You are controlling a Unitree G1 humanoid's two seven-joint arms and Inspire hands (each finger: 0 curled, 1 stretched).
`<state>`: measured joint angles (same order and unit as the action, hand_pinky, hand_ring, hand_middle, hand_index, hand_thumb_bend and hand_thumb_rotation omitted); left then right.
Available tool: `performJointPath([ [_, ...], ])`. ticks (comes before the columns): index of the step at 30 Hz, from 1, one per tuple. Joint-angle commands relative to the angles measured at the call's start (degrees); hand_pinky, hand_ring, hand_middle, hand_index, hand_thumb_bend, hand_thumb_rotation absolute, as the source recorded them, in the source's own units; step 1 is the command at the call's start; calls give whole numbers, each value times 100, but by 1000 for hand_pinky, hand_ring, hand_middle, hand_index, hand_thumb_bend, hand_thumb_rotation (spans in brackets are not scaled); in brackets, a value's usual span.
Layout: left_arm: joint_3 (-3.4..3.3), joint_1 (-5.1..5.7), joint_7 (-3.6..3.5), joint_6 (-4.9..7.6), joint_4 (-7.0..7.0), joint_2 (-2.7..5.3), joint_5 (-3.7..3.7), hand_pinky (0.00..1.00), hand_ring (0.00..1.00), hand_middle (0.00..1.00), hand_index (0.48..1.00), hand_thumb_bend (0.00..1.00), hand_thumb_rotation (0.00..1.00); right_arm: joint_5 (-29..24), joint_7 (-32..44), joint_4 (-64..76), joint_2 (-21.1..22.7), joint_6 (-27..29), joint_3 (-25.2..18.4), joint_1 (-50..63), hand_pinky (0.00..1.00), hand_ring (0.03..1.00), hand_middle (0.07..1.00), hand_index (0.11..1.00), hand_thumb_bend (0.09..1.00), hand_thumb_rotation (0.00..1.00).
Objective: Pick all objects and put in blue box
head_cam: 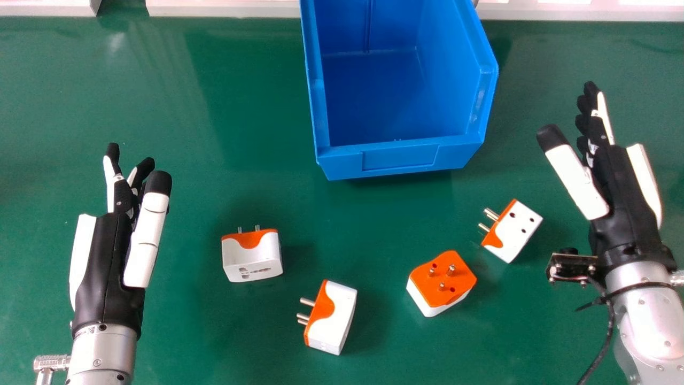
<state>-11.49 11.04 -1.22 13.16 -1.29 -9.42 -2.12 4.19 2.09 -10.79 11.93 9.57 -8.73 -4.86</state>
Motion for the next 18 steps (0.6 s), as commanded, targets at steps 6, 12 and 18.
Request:
performJointPath([
  [6,-1,44,62,71,191,-25,-45,849,928,956,982,725,1000,-32,-42,198,59,-49,-32,-39,1000,1000,1000,1000,841,846],
  [12,29,-30,100,60,100,-21,-95,847,926,954,981,733,1000,52,-60,259,75,-133,4,-44,1000,1000,1000,1000,833,844],
  [18,89,-153,147,80,-71,31,-62,860,931,955,982,731,1000,204,-108,388,71,-153,67,79,1000,1000,1000,1000,800,831],
])
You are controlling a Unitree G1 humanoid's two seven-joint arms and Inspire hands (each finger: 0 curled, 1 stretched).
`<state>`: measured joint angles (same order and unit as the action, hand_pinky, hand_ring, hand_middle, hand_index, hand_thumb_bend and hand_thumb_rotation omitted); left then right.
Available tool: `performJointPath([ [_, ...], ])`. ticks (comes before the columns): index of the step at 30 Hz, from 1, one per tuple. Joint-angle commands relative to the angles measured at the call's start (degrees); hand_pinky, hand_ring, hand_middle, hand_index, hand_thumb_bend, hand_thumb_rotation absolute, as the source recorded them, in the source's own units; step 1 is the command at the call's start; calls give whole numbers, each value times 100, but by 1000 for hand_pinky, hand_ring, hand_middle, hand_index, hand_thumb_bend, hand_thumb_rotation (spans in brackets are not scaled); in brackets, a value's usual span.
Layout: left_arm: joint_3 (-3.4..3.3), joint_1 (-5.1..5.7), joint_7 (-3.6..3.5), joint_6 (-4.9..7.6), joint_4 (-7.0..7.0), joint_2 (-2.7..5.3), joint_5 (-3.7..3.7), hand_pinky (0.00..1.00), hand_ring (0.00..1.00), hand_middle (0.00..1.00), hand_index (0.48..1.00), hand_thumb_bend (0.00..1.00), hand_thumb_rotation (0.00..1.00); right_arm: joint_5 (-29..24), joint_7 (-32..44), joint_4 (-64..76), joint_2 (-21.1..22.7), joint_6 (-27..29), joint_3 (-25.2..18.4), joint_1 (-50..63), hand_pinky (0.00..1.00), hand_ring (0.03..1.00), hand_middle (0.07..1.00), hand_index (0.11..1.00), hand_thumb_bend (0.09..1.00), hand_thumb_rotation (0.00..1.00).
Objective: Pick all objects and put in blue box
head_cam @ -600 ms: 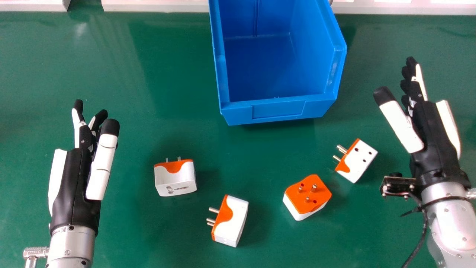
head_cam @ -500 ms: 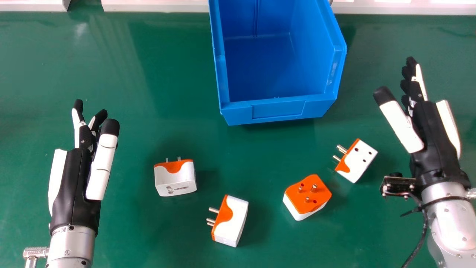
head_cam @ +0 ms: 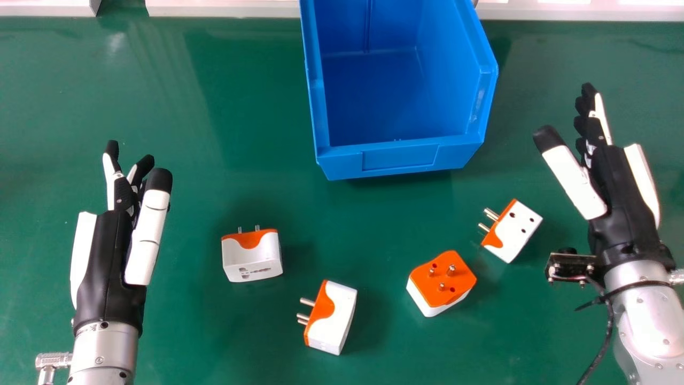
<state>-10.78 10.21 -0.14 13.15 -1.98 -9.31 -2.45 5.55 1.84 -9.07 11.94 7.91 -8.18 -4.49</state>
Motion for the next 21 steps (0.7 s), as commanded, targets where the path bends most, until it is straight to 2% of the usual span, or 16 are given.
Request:
performJointPath([
  [1,31,-83,43,90,-22,31,-17,863,932,955,982,728,1000,152,-125,254,74,0,41,71,1000,1000,1000,1000,794,826],
  [4,75,-102,58,103,-44,65,4,865,933,956,983,727,1000,522,-319,239,130,-44,141,105,1000,1000,1000,1000,792,824],
  [11,119,-158,92,122,-100,147,6,877,940,962,986,704,1000,1281,-693,75,288,-433,336,27,1000,1000,1000,1000,783,770],
  [17,152,-165,89,152,-130,152,-14,880,940,965,988,719,1000,1944,-856,200,410,-1097,594,27,984,1000,1000,1000,784,745],
  [21,156,-163,92,168,-135,141,-18,879,937,961,988,723,1000,2175,-862,270,463,-1333,709,44,968,1000,1000,1000,787,739],
])
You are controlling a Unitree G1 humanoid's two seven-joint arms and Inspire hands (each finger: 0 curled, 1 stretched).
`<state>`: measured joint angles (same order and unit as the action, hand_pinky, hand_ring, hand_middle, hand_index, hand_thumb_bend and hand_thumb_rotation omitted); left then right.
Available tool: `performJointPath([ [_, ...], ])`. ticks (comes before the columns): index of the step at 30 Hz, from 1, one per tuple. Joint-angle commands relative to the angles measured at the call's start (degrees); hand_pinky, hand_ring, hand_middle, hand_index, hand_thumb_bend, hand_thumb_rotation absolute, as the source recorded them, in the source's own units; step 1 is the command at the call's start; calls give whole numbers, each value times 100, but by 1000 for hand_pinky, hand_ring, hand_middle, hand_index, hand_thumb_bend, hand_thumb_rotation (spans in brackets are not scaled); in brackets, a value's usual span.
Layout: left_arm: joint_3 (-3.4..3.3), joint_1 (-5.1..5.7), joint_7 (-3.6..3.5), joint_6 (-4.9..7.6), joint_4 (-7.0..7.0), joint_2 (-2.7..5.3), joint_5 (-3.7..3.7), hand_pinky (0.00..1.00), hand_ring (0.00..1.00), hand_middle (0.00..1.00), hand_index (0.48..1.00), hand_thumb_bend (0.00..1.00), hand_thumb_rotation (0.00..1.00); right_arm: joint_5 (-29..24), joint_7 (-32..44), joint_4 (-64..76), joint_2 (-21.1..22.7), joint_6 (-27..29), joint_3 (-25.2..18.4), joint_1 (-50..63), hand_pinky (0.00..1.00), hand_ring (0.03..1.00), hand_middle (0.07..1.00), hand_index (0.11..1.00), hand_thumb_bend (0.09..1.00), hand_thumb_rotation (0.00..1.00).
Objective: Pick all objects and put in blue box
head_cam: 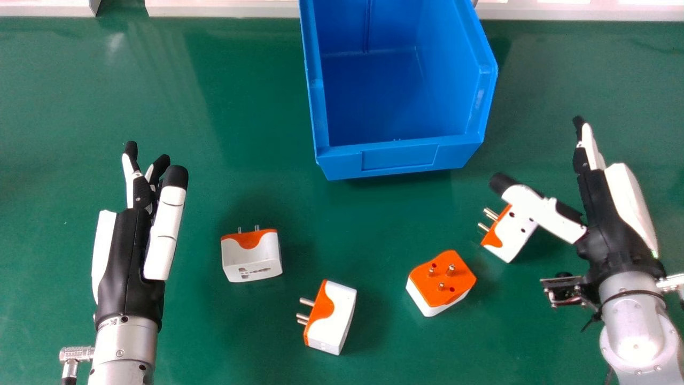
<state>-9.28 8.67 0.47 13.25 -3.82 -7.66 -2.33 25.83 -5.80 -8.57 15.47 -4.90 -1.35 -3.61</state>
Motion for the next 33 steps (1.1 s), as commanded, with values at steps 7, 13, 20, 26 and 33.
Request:
performJointPath([
  [7,13,39,10,157,95,-5,3,886,940,963,992,740,1000,510,-199,164,231,-135,288,67,959,1000,1000,1000,798,725],
  [13,17,77,5,121,153,3,11,901,950,971,999,731,1000,830,-427,-194,355,-118,523,-2,943,1000,1000,1000,793,707],
  [20,18,150,2,60,263,14,16,905,952,973,1000,722,1000,1099,-582,-469,404,-289,776,-24,944,1000,1000,1000,791,690],
  [26,-2,228,10,17,364,17,24,895,946,967,1000,721,1000,1125,-627,-618,409,-347,858,-27,940,1000,1000,1000,802,695],
  [33,-24,275,-33,3,437,18,98,901,948,969,1000,724,1000,1142,-743,-1057,429,-294,994,-160,932,1000,1000,1000,808,705],
])
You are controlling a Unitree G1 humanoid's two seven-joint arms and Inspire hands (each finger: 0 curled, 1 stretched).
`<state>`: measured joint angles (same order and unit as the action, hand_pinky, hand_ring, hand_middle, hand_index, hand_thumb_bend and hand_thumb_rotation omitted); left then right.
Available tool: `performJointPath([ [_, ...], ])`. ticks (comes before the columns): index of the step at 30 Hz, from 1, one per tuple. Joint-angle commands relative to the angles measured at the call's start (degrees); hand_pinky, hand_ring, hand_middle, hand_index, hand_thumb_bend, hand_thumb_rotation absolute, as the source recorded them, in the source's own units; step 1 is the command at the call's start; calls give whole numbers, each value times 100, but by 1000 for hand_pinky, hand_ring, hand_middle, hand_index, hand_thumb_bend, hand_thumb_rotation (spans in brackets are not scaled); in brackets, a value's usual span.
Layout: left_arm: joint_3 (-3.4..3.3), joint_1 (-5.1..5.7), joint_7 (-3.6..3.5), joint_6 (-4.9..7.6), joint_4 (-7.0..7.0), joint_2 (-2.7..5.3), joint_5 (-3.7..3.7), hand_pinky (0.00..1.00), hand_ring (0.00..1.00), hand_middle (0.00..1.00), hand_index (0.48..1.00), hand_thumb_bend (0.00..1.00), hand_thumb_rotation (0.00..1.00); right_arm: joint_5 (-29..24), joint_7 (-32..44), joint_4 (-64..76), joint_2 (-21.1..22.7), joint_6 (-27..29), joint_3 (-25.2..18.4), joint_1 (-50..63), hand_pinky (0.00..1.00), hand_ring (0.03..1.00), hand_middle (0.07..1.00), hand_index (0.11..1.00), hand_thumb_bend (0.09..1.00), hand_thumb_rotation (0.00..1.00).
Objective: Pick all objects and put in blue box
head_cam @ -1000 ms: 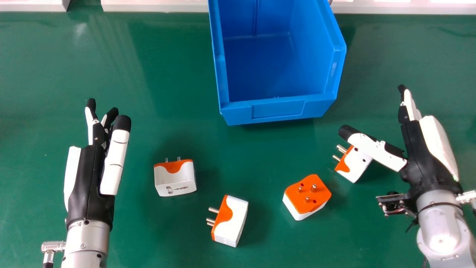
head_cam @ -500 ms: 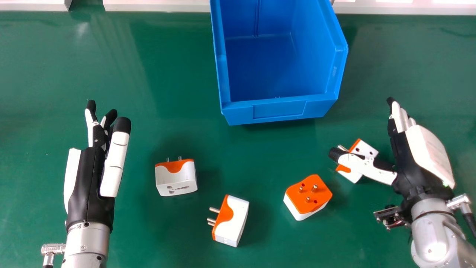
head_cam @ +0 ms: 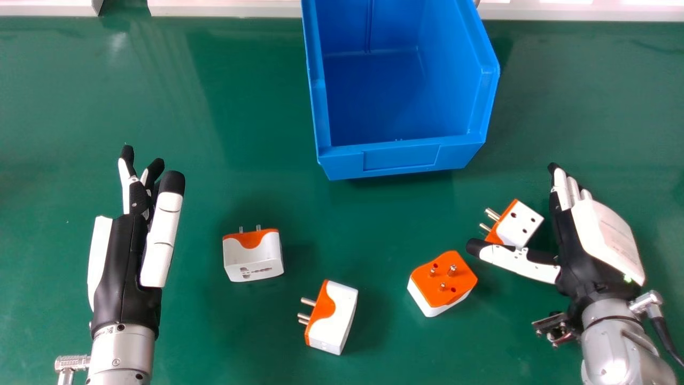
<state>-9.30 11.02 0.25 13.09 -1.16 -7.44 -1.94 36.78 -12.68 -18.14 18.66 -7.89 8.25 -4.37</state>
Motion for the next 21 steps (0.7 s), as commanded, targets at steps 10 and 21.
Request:
performJointPath([
  [10,-51,121,-69,-19,282,-12,153,904,947,968,1000,722,1000,36,-142,-682,193,-22,192,-380,932,990,999,994,807,714],
  [21,-121,174,-150,-25,337,-42,238,900,944,962,999,770,1000,-6,-251,-1058,103,3,250,-548,928,974,982,984,782,701],
])
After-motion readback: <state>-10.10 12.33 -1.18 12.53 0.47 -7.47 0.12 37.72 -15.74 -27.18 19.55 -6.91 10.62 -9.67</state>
